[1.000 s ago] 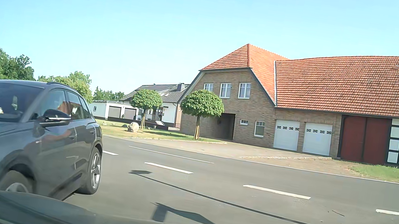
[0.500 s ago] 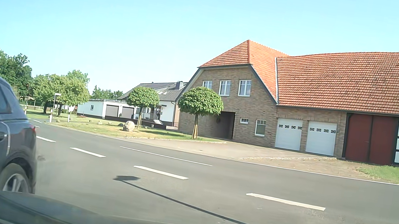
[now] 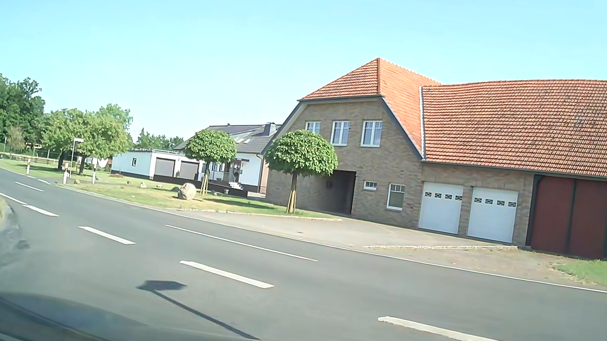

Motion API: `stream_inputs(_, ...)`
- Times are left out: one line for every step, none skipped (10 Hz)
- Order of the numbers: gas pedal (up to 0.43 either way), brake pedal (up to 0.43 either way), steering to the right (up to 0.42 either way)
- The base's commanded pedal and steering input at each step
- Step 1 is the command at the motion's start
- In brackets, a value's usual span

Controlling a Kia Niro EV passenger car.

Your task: Follow the waypoints while adhering to traffic rules and regulations

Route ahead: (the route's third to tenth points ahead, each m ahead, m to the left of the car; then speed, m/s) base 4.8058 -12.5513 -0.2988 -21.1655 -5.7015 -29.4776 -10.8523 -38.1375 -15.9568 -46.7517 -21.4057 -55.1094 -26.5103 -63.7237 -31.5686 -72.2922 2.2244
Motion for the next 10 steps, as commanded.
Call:
stream_inputs(0.0,0.146,0.11)
stream_inputs(0.0,0.152,0.139)
stream_inputs(0.0,0.159,0.172)
stream_inputs(0.0,0.165,0.204)
stream_inputs(0.0,0.165,0.225)
stream_inputs(0.0,0.159,0.267)
stream_inputs(0.0,0.122,0.34)
stream_inputs(0.0,0.055,0.426)
stream_inputs(0.0,0.006,0.478)
stream_inputs(0.0,0.006,0.509)
